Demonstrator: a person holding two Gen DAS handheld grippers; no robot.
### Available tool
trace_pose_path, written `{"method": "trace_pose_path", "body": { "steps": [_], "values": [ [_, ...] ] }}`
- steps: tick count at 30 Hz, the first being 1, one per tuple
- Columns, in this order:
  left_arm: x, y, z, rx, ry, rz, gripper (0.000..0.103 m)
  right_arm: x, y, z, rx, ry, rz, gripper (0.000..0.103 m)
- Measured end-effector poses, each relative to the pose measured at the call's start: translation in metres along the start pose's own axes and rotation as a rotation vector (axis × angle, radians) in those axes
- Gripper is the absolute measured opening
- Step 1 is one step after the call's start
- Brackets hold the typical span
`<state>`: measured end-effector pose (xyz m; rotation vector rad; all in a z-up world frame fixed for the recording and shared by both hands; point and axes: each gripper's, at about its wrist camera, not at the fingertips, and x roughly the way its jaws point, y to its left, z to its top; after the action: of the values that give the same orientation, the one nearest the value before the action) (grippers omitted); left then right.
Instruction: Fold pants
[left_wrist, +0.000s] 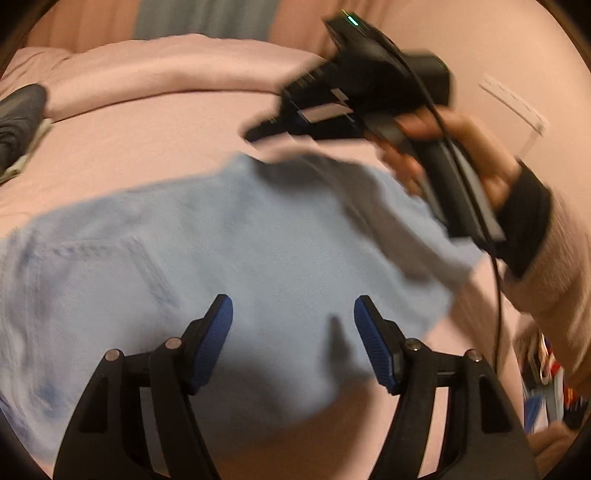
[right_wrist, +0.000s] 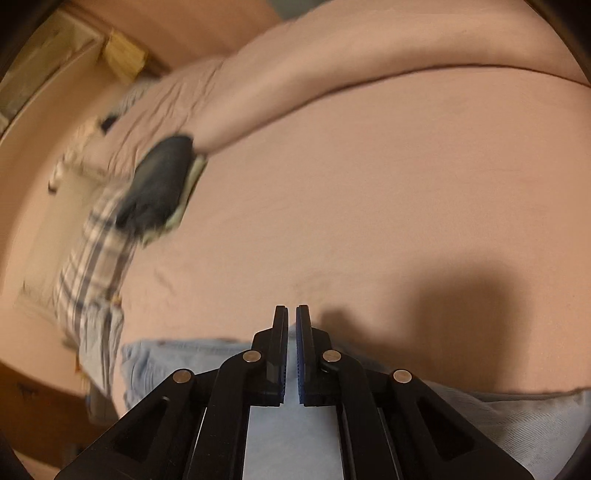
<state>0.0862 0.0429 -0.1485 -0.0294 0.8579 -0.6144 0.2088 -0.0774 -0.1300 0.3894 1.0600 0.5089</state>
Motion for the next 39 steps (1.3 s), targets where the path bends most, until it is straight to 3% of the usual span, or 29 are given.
{"method": "trace_pose_path", "body": {
  "steps": [3,4,5,7,8,11,12,14,16,25,29,33,39],
  "values": [
    [-0.002,0.025,0.013,-0.054,-0.032,0.044,0.068,0.018,0.006,0.002,-0.014,0.092,-0.015,0.004],
    [-0.001,0.031,0.018,-0.071,-0.033,0.060,0.068,0.024,0.009,0.004,-0.020,0.111,-0.020,0.014],
    [0.000,0.037,0.019,-0.080,-0.027,0.085,0.068,0.028,0.011,0.005,-0.029,0.129,-0.032,0.032],
    [0.004,0.040,0.020,-0.072,-0.014,0.110,0.068,0.032,0.015,0.011,-0.030,0.141,-0.048,0.048],
    [0.006,0.041,0.017,-0.060,-0.005,0.120,0.068,0.035,0.018,0.012,-0.040,0.150,-0.064,0.048],
    [0.009,0.039,0.007,-0.015,-0.005,0.144,0.069,0.032,0.014,0.011,-0.078,0.196,-0.102,0.046],
    [0.010,0.038,0.005,0.002,-0.012,0.151,0.069,0.034,0.012,0.010,-0.088,0.213,-0.108,0.041],
    [0.006,0.034,-0.005,0.006,-0.015,0.150,0.071,0.040,0.019,0.007,-0.116,0.251,-0.113,0.018],
    [0.007,0.036,-0.006,0.000,-0.017,0.138,0.073,0.041,0.026,0.005,-0.135,0.257,-0.109,0.013],
    [0.011,0.033,-0.009,-0.007,-0.011,0.140,0.073,0.042,0.019,0.021,-0.076,0.114,-0.167,0.002],
    [0.001,0.038,0.000,-0.057,-0.023,0.134,0.072,-0.003,0.018,0.024,-0.053,-0.040,-0.096,0.002],
    [-0.005,0.038,0.020,-0.070,-0.064,0.095,0.072,-0.059,0.017,0.005,-0.086,-0.127,-0.058,0.002],
    [0.032,0.008,0.059,-0.009,-0.010,-0.010,0.072,-0.100,-0.007,-0.042,-0.101,-0.097,-0.160,0.002]
  ]
}}
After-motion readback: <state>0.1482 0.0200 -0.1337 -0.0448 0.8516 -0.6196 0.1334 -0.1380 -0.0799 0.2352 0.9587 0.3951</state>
